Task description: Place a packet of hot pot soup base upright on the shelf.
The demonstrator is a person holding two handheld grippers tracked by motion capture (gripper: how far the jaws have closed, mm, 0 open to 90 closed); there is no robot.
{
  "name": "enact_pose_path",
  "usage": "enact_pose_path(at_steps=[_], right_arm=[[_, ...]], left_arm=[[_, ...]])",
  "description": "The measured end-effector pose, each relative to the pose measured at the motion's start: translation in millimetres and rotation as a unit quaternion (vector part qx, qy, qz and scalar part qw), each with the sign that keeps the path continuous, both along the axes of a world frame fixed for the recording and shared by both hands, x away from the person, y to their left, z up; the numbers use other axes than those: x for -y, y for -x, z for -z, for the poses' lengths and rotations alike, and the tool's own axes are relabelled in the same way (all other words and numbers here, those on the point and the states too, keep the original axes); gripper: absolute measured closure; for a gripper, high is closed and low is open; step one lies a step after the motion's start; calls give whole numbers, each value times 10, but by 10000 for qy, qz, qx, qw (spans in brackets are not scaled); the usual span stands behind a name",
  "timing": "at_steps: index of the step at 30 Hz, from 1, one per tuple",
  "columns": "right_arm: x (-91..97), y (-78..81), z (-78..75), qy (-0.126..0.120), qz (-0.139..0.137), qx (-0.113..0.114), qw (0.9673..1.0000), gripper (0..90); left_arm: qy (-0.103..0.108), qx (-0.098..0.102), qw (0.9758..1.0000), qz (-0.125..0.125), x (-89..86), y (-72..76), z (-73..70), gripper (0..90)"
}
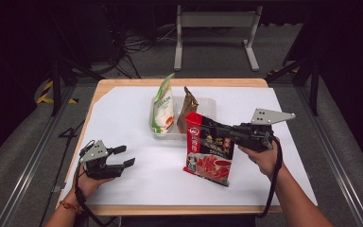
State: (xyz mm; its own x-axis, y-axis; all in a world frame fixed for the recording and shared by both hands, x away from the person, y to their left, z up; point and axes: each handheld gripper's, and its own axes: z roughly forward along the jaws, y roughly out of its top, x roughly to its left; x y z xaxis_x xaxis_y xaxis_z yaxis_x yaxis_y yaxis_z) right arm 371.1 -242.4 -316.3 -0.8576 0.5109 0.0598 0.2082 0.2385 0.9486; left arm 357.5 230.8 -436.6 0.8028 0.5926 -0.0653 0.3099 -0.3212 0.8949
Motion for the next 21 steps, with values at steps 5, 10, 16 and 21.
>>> enact_pose_path(at_steps=[5, 10, 16, 21], right_arm=[[-16, -9, -49, -37, 34, 82, 10000, 880], [-25, 11, -100, -8, 118, 220, 9997, 883], [18, 27, -183, -101, 312, 336, 9989, 884], [53, 50, -269, -247, 559, 436, 9972, 885]], left_arm=[[51, 0, 10000, -29, -23, -14, 8, 374], [77, 15, 10000, -58, -45, -10, 6, 374], [98, 9, 9999, -23, -17, -19, 2, 373], [82, -2, 10000, -22, 6, 0, 10, 363]])
